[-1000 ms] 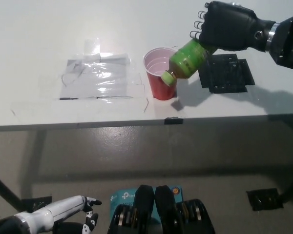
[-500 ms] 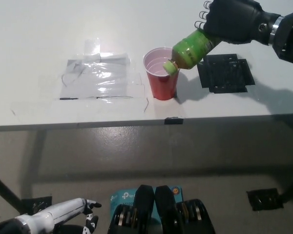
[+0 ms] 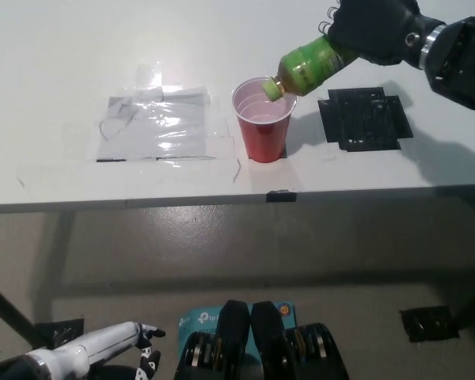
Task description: The robot uses its right hand to pick up a bottle kept in the middle of the desk and tilt it into a cup kept next to it to pour water out
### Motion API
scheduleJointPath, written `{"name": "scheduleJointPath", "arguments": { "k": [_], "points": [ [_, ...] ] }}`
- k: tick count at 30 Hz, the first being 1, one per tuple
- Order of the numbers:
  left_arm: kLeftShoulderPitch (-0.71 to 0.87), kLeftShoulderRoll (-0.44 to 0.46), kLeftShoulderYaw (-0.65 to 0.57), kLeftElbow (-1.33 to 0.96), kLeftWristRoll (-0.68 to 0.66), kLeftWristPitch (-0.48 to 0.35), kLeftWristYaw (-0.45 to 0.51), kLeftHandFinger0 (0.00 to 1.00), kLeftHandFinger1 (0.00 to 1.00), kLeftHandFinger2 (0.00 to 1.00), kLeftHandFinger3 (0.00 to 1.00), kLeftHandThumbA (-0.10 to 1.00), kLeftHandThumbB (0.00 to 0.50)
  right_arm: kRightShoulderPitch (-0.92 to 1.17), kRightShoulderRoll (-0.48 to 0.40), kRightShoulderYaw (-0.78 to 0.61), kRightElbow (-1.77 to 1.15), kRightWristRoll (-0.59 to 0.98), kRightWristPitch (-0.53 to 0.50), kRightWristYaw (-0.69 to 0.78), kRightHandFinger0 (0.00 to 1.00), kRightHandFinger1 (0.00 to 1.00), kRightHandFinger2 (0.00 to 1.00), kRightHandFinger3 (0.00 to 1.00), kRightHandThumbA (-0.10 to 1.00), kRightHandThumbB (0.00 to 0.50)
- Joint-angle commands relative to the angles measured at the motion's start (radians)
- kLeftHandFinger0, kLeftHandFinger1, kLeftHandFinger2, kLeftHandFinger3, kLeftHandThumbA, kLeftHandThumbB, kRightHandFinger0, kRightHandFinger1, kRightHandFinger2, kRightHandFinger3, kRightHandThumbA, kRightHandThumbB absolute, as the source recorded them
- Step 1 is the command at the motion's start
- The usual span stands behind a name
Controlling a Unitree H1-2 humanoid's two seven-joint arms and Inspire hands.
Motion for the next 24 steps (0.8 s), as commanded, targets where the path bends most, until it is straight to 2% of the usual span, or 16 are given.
{"name": "scheduleJointPath", "arguments": {
  "k": [1, 2, 3, 5, 7, 8, 9, 11, 12, 15, 17, 18, 19, 20, 23, 24],
  "points": [
    [0.009, 0.016, 0.001, -0.029, 0.004, 0.014, 0.003, 1.00, 1.00, 1.00, 1.00, 1.00, 0.385, -0.028, 0.003, -0.086, -0.007, 0.107, 0.082, 0.090, 0.00, 0.00, 0.11, 0.05, -0.08, 0.258],
    [0.012, 0.011, 0.009, -0.030, 0.006, 0.014, -0.010, 1.00, 1.00, 1.00, 1.00, 1.00, 0.379, -0.013, 0.011, -0.130, -0.012, 0.157, 0.088, 0.127, 0.00, 0.02, 0.25, 0.03, -0.10, 0.187],
    [0.016, 0.013, 0.005, -0.029, 0.009, 0.014, -0.004, 1.00, 1.00, 1.00, 1.00, 1.00, 0.388, -0.002, 0.017, -0.156, -0.017, 0.176, 0.095, 0.144, 0.00, 0.04, 0.30, 0.04, -0.10, 0.183],
    [0.017, 0.011, 0.007, -0.028, 0.000, 0.014, 0.002, 1.00, 1.00, 1.00, 1.00, 1.00, 0.380, 0.031, 0.028, -0.237, -0.051, 0.266, 0.109, 0.216, 0.00, 0.11, 0.38, 0.24, -0.09, 0.177],
    [0.025, 0.007, 0.006, -0.025, -0.002, 0.014, 0.006, 1.00, 1.00, 1.00, 1.00, 1.00, 0.398, 0.082, 0.037, -0.307, -0.085, 0.337, 0.125, 0.254, 0.00, 0.06, 0.33, 0.38, -0.06, 0.221],
    [0.026, 0.002, 0.010, -0.025, 0.002, 0.014, 0.003, 1.00, 1.00, 1.00, 1.00, 1.00, 0.396, 0.098, 0.041, -0.322, -0.081, 0.346, 0.124, 0.247, 0.00, 0.03, 0.28, 0.39, -0.06, 0.212],
    [0.033, 0.001, 0.007, -0.027, 0.001, 0.014, 0.008, 1.00, 1.00, 1.00, 1.00, 1.00, 0.396, 0.115, 0.043, -0.335, -0.095, 0.349, 0.125, 0.259, 0.00, 0.02, 0.28, 0.39, -0.06, 0.195],
    [0.037, 0.006, 0.002, -0.028, -0.008, 0.014, 0.020, 1.00, 1.00, 1.00, 1.00, 1.00, 0.403, 0.133, 0.050, -0.357, -0.112, 0.358, 0.129, 0.285, 0.00, 0.02, 0.28, 0.41, -0.05, 0.202],
    [0.037, 0.010, -0.005, -0.030, 0.000, 0.014, 0.021, 1.00, 1.00, 1.00, 1.00, 1.00, 0.402, 0.144, 0.052, -0.362, -0.118, 0.358, 0.134, 0.297, 0.00, 0.03, 0.29, 0.41, -0.03, 0.188],
    [0.039, 0.007, -0.001, -0.031, 0.009, 0.014, 0.021, 0.99, 1.00, 1.00, 1.00, 1.00, 0.403, 0.155, 0.059, -0.383, -0.118, 0.359, 0.147, 0.320, 0.00, 0.02, 0.27, 0.44, -0.01, 0.207],
    [0.040, 0.004, 0.001, -0.031, 0.009, 0.014, 0.020, 1.00, 1.00, 1.00, 1.00, 1.00, 0.399, 0.159, 0.061, -0.414, -0.137, 0.391, 0.178, 0.375, 0.00, 0.03, 0.28, 0.44, -0.05, 0.195],
    [0.040, 0.005, 0.000, -0.032, 0.011, 0.014, 0.021, 1.00, 1.00, 1.00, 1.00, 1.00, 0.397, 0.160, 0.063, -0.433, -0.127, 0.418, 0.173, 0.362, 0.00, 0.01, 0.25, 0.42, -0.07, 0.220],
    [0.040, 0.006, -0.001, -0.032, 0.011, 0.014, 0.021, 1.00, 1.00, 1.00, 1.00, 1.00, 0.395, 0.164, 0.065, -0.453, -0.129, 0.446, 0.174, 0.368, 0.00, 0.00, 0.22, 0.38, -0.10, 0.188],
    [0.044, 0.010, -0.001, -0.034, 0.008, 0.014, 0.025, 1.00, 1.00, 1.00, 1.00, 1.00, 0.408, 0.167, 0.082, -0.497, -0.131, 0.495, 0.219, 0.403, 0.00, 0.00, 0.23, 0.37, -0.10, 0.074],
    [0.045, 0.017, -0.006, -0.033, 0.008, 0.014, 0.028, 1.00, 1.00, 1.00, 1.00, 1.00, 0.414, 0.183, 0.114, -0.568, -0.123, 0.558, 0.271, 0.406, 0.00, 0.00, 0.23, 0.40, -0.10, 0.056],
    [0.044, 0.019, -0.008, -0.033, 0.004, 0.014, 0.032, 1.00, 1.00, 1.00, 1.00, 1.00, 0.410, 0.198, 0.132, -0.605, -0.131, 0.589, 0.307, 0.413, 0.00, 0.00, 0.19, 0.41, -0.10, 0.051]
  ]
}}
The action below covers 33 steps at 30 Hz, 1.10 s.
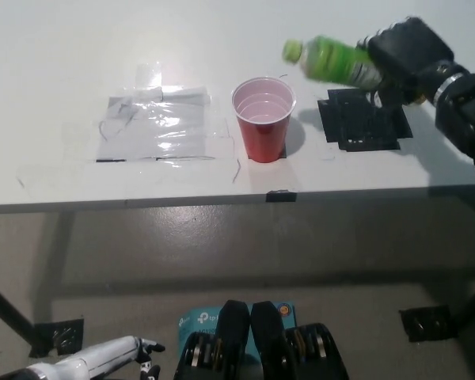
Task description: The robot uses its right hand to pick up a bottle kept in the middle of the desk and tilt it into a cup kept next to it to pour water out
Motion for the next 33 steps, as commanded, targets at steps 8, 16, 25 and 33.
{"name": "scheduleJointPath", "arguments": {
  "k": [8, 16, 25, 33],
  "points": [
    [0.026, 0.009, 0.000, -0.042, 0.014, 0.014, 0.032, 1.00, 1.00, 1.00, 1.00, 1.00, 0.396, 0.058, 0.174, -0.328, -0.094, 0.460, 0.215, 0.117, 0.00, 0.00, 0.00, 0.37, -0.10, 0.000],
    [0.020, 0.015, -0.007, -0.031, -0.007, 0.004, 0.058, 1.00, 1.00, 1.00, 1.00, 1.00, 0.411, 0.084, 0.292, -0.451, -0.085, 0.631, 0.130, 0.065, 0.00, 0.00, 0.00, 0.37, -0.10, 0.008],
    [0.036, 0.000, -0.008, -0.030, -0.009, 0.004, 0.069, 1.00, 1.00, 1.00, 1.00, 1.00, 0.391, 0.127, 0.387, -0.545, -0.011, 0.715, -0.062, -0.085, 0.00, 0.00, 0.00, 0.36, -0.10, 0.000],
    [0.046, -0.007, -0.003, -0.029, -0.008, 0.003, 0.086, 1.00, 1.00, 1.00, 1.00, 1.00, 0.383, 0.102, 0.372, -0.551, 0.079, 0.667, -0.293, -0.291, 0.00, 0.00, 0.00, 0.34, -0.10, 0.000]
  ]
}}
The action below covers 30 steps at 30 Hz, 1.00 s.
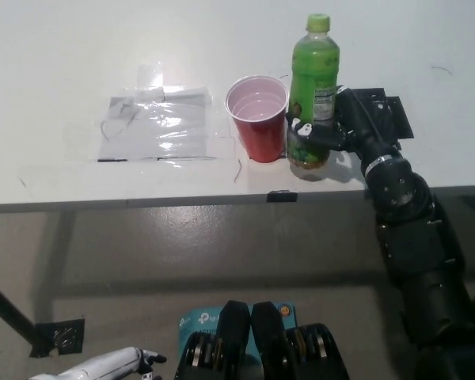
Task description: The robot uses its right hand to pick up a bottle kept in the middle of the desk and tilt it into a cup kept next to it to pour water out
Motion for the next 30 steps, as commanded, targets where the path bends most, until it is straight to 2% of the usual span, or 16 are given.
{"name": "scheduleJointPath", "arguments": {
  "k": [1, 4, 5, 10, 12, 14, 16, 17, 19, 21, 23, 24, 26, 30],
  "points": [
    [0.014, 0.006, 0.001, -0.029, -0.009, 0.007, 0.071, 1.00, 1.00, 1.00, 1.00, 1.00, 0.402, -0.077, -0.022, -0.015, 0.017, 0.082, -0.307, -0.323, 0.00, 0.00, 0.00, 0.36, -0.10, 0.000],
    [0.015, 0.005, 0.000, -0.030, -0.010, 0.012, 0.070, 1.00, 1.00, 1.00, 1.00, 1.00, 0.397, -0.076, -0.050, 0.044, 0.020, 0.009, -0.307, -0.410, 0.00, 0.00, 0.00, 0.35, -0.10, 0.001],
    [0.015, 0.005, -0.001, -0.029, -0.008, 0.012, 0.072, 1.00, 1.00, 1.00, 1.00, 1.00, 0.398, -0.071, -0.071, 0.086, 0.024, -0.040, -0.307, -0.464, 0.00, 0.00, 0.00, 0.34, -0.10, 0.010],
    [0.018, -0.016, 0.019, -0.031, -0.012, 0.016, 0.063, 1.00, 1.00, 1.00, 1.00, 1.00, 0.405, -0.077, -0.133, 0.229, 0.038, -0.136, -0.307, -0.548, 0.00, 0.00, 0.01, 0.31, -0.10, 0.055],
    [0.003, 0.001, -0.001, -0.031, -0.001, 0.010, 0.075, 1.00, 1.00, 1.00, 1.00, 1.00, 0.399, -0.088, -0.152, 0.268, 0.052, -0.169, -0.307, -0.573, 0.00, 0.00, 0.09, 0.31, -0.10, 0.071],
    [0.005, -0.009, 0.012, -0.032, -0.003, 0.015, 0.065, 1.00, 1.00, 1.00, 1.00, 1.00, 0.389, -0.095, -0.167, 0.312, 0.065, -0.192, -0.307, -0.595, 0.00, 0.00, 0.11, 0.30, -0.10, 0.064],
    [0.000, -0.014, 0.016, -0.028, -0.004, 0.016, 0.063, 1.00, 1.00, 1.00, 1.00, 1.00, 0.402, -0.102, -0.179, 0.347, 0.078, -0.202, -0.307, -0.629, 0.00, 0.00, 0.12, 0.29, -0.10, 0.052],
    [-0.003, -0.004, 0.005, -0.030, -0.010, 0.016, 0.068, 1.00, 1.00, 1.00, 1.00, 1.00, 0.390, -0.105, -0.181, 0.362, 0.087, -0.206, -0.307, -0.645, 0.00, 0.00, 0.12, 0.28, -0.10, 0.043],
    [-0.002, -0.007, 0.011, -0.028, -0.009, 0.016, 0.058, 1.00, 1.00, 1.00, 1.00, 1.00, 0.408, -0.111, -0.179, 0.387, 0.114, -0.209, -0.307, -0.699, 0.00, 0.00, 0.12, 0.29, -0.10, 0.056],
    [0.000, -0.010, 0.011, -0.031, -0.002, 0.016, 0.059, 1.00, 1.00, 1.00, 1.00, 1.00, 0.411, -0.116, -0.176, 0.412, 0.148, -0.234, -0.307, -0.763, 0.00, 0.01, 0.14, 0.31, -0.10, 0.034],
    [-0.001, -0.006, 0.008, -0.029, -0.006, 0.016, 0.062, 1.00, 1.00, 1.00, 1.00, 1.00, 0.401, -0.117, -0.167, 0.416, 0.177, -0.239, -0.307, -0.806, 0.00, 0.00, 0.13, 0.30, -0.10, 0.039],
    [-0.002, -0.005, 0.007, -0.030, -0.008, 0.016, 0.061, 1.00, 1.00, 1.00, 1.00, 1.00, 0.402, -0.111, -0.162, 0.414, 0.180, -0.231, -0.307, -0.809, 0.00, 0.02, 0.15, 0.33, -0.10, 0.013],
    [-0.003, -0.002, 0.003, -0.029, -0.009, 0.016, 0.062, 1.00, 1.00, 1.00, 1.00, 1.00, 0.408, -0.105, -0.157, 0.415, 0.192, -0.217, -0.307, -0.826, 0.00, 0.04, 0.20, 0.34, -0.10, 0.001],
    [-0.003, -0.002, 0.005, -0.026, -0.012, 0.016, 0.065, 1.00, 1.00, 1.00, 1.00, 1.00, 0.416, -0.096, -0.140, 0.419, 0.221, -0.174, -0.307, -0.885, 0.00, 0.03, 0.22, 0.33, -0.10, 0.009]
  ]
}}
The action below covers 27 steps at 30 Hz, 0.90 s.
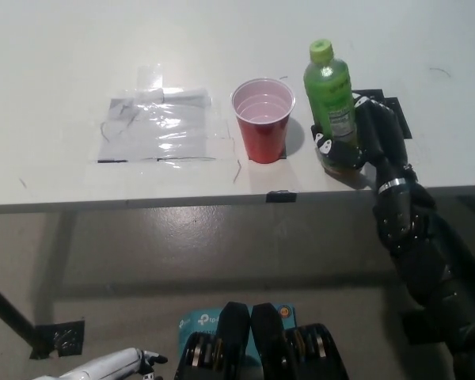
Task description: The robot uses its right hand to pick up a bottle kept in the middle of the desk and tilt it into a cup kept next to it to pour water out
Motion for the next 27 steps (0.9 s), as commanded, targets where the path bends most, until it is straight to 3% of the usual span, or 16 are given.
{"name": "scheduleJointPath", "arguments": {
  "k": [1, 4, 5, 7, 8, 9, 10, 11, 12, 13, 16, 18, 24, 27],
  "points": [
    [-0.011, 0.006, 0.000, -0.028, -0.010, 0.014, 0.062, 1.00, 1.00, 1.00, 1.00, 1.00, 0.412, -0.107, -0.003, 0.044, 0.043, -0.035, -0.163, -0.382, 0.00, 0.00, 0.20, 0.35, -0.10, 0.000],
    [-0.007, 0.003, 0.005, -0.031, -0.012, 0.012, 0.068, 1.00, 1.00, 1.00, 1.00, 1.00, 0.405, -0.100, 0.014, 0.025, 0.062, 0.001, -0.163, -0.388, 0.00, 0.00, 0.19, 0.43, -0.10, 0.000],
    [-0.006, 0.001, 0.007, -0.032, -0.015, 0.012, 0.071, 1.00, 1.00, 1.00, 1.00, 1.00, 0.409, -0.102, 0.016, 0.027, 0.078, -0.004, -0.163, -0.406, 0.00, 0.00, 0.21, 0.50, -0.10, 0.000],
    [-0.001, -0.001, 0.010, -0.036, -0.016, 0.013, 0.075, 1.00, 1.00, 1.00, 1.00, 1.00, 0.397, -0.103, 0.017, 0.034, 0.088, 0.003, -0.163, -0.400, 0.00, 0.02, 0.33, 0.71, -0.10, 0.000],
    [-0.001, -0.002, 0.012, -0.037, -0.016, 0.014, 0.073, 1.00, 1.00, 1.00, 1.00, 1.00, 0.393, -0.102, 0.017, 0.036, 0.094, 0.009, -0.163, -0.401, 0.08, 0.18, 0.52, 0.88, -0.08, 0.000],
    [-0.001, -0.004, 0.014, -0.037, -0.015, 0.015, 0.070, 1.00, 1.00, 1.00, 1.00, 1.00, 0.393, -0.102, 0.018, 0.040, 0.098, 0.015, -0.163, -0.400, 0.05, 0.16, 0.49, 0.93, -0.03, 0.000],
    [-0.001, 0.000, 0.011, -0.037, -0.012, 0.015, 0.070, 1.00, 1.00, 1.00, 1.00, 1.00, 0.391, -0.108, 0.022, 0.032, 0.145, 0.001, -0.139, -0.370, 0.85, 0.96, 1.00, 1.00, 0.69, 0.069],
    [-0.001, 0.000, 0.009, -0.037, -0.007, 0.012, 0.081, 1.00, 1.00, 1.00, 1.00, 1.00, 0.400, -0.118, 0.026, 0.033, 0.157, 0.001, -0.100, -0.361, 1.00, 1.00, 1.00, 1.00, 0.93, 0.146],
    [-0.001, 0.000, 0.008, -0.037, -0.006, 0.011, 0.086, 1.00, 1.00, 1.00, 1.00, 1.00, 0.401, -0.124, 0.027, 0.035, 0.166, 0.002, -0.087, -0.361, 1.00, 1.00, 1.00, 1.00, 0.96, 0.144],
    [-0.001, 0.001, 0.008, -0.038, -0.010, 0.012, 0.087, 1.00, 1.00, 1.00, 1.00, 1.00, 0.404, -0.129, 0.032, 0.031, 0.180, 0.011, -0.063, -0.356, 1.00, 1.00, 1.00, 1.00, 1.00, 0.201],
    [0.000, 0.001, 0.015, -0.037, -0.026, 0.015, 0.087, 1.00, 1.00, 1.00, 1.00, 1.00, 0.417, -0.136, 0.041, 0.023, 0.203, 0.035, -0.003, -0.324, 1.00, 1.00, 1.00, 1.00, 1.00, 0.379],
    [0.000, 0.004, 0.011, -0.036, -0.028, 0.015, 0.094, 1.00, 1.00, 1.00, 1.00, 1.00, 0.395, -0.134, 0.043, 0.023, 0.204, 0.046, 0.023, -0.292, 1.00, 1.00, 1.00, 1.00, 1.00, 0.487],
    [-0.001, 0.002, 0.012, -0.028, -0.032, 0.015, 0.106, 1.00, 1.00, 1.00, 1.00, 1.00, 0.420, -0.132, 0.045, 0.025, 0.186, 0.071, 0.092, -0.213, 1.00, 1.00, 1.00, 1.00, 1.00, 0.500],
    [0.000, 0.005, 0.009, -0.024, -0.035, 0.015, 0.112, 1.00, 1.00, 1.00, 1.00, 1.00, 0.408, -0.106, 0.041, 0.027, 0.129, 0.079, 0.116, -0.178, 1.00, 1.00, 1.00, 1.00, 1.00, 0.500]
  ]
}}
